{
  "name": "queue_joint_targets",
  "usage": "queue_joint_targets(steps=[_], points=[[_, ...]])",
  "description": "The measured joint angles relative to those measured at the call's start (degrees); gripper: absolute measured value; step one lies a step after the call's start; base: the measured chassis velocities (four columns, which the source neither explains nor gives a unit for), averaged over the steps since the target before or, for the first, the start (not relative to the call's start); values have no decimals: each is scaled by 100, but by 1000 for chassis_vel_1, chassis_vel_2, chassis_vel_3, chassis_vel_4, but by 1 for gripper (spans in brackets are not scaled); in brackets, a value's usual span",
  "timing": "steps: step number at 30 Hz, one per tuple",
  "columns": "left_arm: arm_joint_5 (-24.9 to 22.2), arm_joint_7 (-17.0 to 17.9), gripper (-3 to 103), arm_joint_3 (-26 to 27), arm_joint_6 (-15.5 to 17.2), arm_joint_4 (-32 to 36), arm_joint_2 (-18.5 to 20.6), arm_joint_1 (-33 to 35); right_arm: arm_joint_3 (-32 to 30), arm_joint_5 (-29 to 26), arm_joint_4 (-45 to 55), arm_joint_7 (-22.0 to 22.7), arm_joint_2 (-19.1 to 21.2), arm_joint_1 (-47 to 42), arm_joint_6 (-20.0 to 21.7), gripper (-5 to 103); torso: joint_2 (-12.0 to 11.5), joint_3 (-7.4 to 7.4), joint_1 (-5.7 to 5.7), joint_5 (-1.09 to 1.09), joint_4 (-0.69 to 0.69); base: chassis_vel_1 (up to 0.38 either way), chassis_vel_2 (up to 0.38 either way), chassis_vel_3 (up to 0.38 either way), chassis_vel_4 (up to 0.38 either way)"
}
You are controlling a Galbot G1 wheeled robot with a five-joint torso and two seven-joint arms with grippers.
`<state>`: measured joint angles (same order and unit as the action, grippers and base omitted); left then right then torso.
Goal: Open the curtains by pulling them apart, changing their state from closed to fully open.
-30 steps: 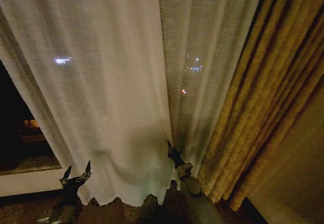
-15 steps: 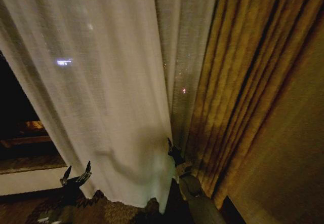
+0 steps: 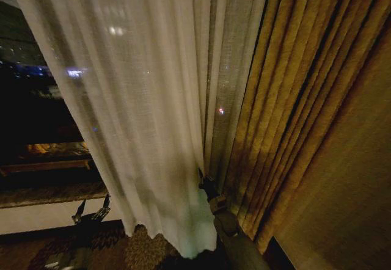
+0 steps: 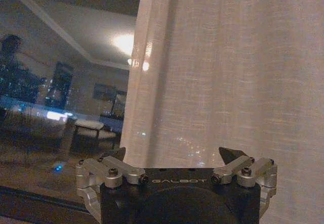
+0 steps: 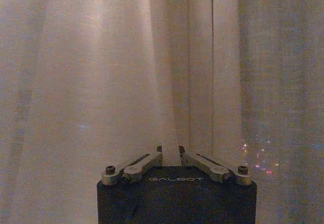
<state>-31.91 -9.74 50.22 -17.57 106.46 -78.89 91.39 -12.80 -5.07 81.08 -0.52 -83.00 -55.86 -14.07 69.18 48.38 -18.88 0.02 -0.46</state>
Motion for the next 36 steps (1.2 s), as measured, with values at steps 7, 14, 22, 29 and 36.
queue_joint_targets(steps=[7,14,22,29,36], points=[[0,-1,100,-1,0,0,0,0,-224,-381,-711,532,135,676,73,0,0,0,0,-3,1,0,0,0,0],[0,-2,100,-2,0,0,0,0,-956,-215,-975,1113,472,1035,297,0,-1,0,-1,-1,0,0,0,0,0],[0,-2,100,-2,0,0,0,0,-1460,333,-1102,2209,687,1033,734,0,-1,0,0,-2,0,0,0,0,0],[0,-2,100,-2,0,0,0,0,-1337,285,-740,2276,745,842,769,0,-1,1,-1,-1,-2,0,0,0,0],[0,-1,100,-1,0,0,0,0,-736,-703,483,1252,794,101,957,2,-1,0,0,-2,0,0,0,0,0]])
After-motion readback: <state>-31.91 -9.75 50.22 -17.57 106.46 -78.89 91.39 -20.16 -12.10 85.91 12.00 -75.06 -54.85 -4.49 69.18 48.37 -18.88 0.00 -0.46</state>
